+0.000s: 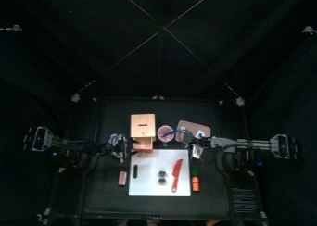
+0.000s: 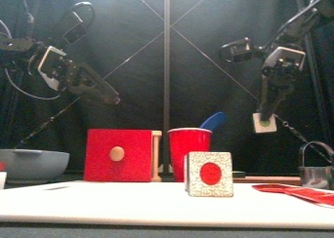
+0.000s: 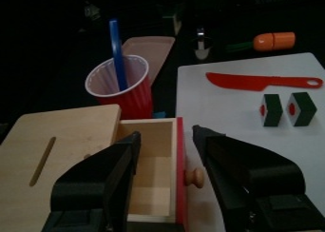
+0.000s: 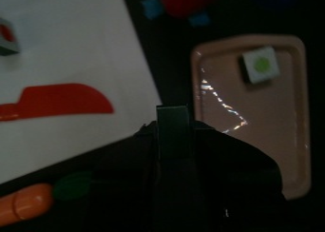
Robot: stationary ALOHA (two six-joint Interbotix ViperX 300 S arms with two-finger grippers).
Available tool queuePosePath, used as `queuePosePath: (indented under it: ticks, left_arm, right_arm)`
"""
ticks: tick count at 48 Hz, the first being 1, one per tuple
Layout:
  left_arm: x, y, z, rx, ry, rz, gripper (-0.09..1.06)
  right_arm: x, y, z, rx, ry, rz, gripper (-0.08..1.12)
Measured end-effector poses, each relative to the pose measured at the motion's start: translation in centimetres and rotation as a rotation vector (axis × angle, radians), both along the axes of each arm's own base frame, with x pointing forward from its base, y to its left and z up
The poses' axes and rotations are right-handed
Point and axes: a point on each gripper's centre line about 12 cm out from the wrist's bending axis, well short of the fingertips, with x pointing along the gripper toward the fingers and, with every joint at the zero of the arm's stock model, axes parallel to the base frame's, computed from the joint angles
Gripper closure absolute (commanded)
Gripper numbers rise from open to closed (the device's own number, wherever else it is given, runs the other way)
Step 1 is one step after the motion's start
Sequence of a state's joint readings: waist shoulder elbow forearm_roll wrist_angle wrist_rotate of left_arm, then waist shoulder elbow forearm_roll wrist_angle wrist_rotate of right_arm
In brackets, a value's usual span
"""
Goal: Place sushi on board then cut the sushi with the knife then place the pieces on the plate
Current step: Place the 4 sushi pieces on the plate
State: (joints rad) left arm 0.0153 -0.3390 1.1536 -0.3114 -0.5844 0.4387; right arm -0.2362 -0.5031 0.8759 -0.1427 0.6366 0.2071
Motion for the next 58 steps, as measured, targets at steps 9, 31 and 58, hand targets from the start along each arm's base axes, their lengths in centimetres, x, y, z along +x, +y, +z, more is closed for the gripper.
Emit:
queuePosePath:
  ticks: [9,31,58]
  left_arm:
    - [0.0,0.3,0.0,0.000,0.000,0.010,0.12]
    - [-0.2,0.4,-0.1,0.000,0.005,0.016,0.12]
    - [-0.4,0.4,-0.5,-0.003,0.015,0.017,0.12]
  right_arm:
    - [-2.8,-4.3,-2.1,-0.004,-0.074,-0.206,0.45]
    - [-1.6,-9.0,-8.5,0.076,-0.028,-0.371,0.45]
    - [-0.9,-9.0,-8.5,0.042,-0.001,-0.312,0.23]
